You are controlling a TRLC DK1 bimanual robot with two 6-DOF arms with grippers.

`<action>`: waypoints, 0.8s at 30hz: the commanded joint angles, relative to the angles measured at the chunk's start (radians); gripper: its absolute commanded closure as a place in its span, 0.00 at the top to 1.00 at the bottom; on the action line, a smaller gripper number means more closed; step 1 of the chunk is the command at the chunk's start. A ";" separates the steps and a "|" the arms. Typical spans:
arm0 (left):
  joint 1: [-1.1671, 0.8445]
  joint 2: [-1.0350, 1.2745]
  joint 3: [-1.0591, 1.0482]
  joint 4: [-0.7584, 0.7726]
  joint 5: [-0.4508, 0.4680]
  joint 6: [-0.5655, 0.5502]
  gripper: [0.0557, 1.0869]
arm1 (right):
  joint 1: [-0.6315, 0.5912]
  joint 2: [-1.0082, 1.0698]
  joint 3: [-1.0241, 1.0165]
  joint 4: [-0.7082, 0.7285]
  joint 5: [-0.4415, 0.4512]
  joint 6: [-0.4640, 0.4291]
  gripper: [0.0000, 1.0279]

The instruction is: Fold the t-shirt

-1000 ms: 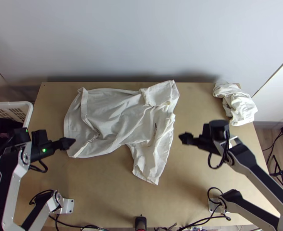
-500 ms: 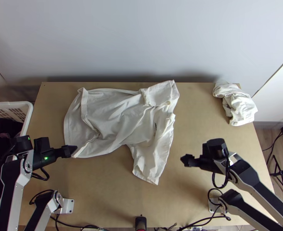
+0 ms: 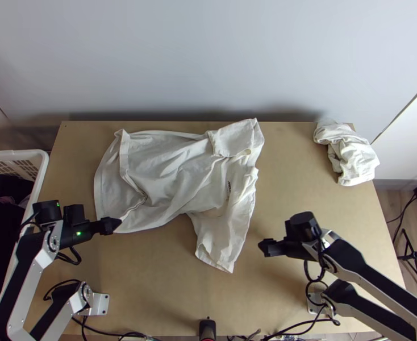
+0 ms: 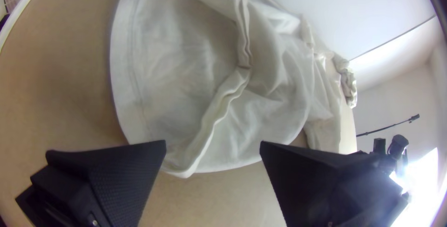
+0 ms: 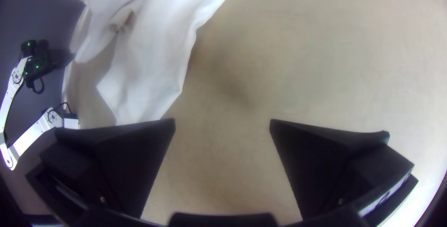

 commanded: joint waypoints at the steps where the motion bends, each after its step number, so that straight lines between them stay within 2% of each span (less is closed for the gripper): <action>1: -0.023 0.035 -0.047 0.073 -0.034 -0.003 0.95 | 0.068 0.090 -0.006 0.086 0.003 0.038 0.92; 10: -0.023 0.035 -0.039 0.110 -0.052 -0.008 0.95 | 0.097 0.182 0.070 0.104 0.000 0.090 0.92; 24: -0.039 0.048 -0.045 0.138 -0.066 -0.017 0.95 | 0.211 0.310 0.127 0.130 -0.008 0.088 0.93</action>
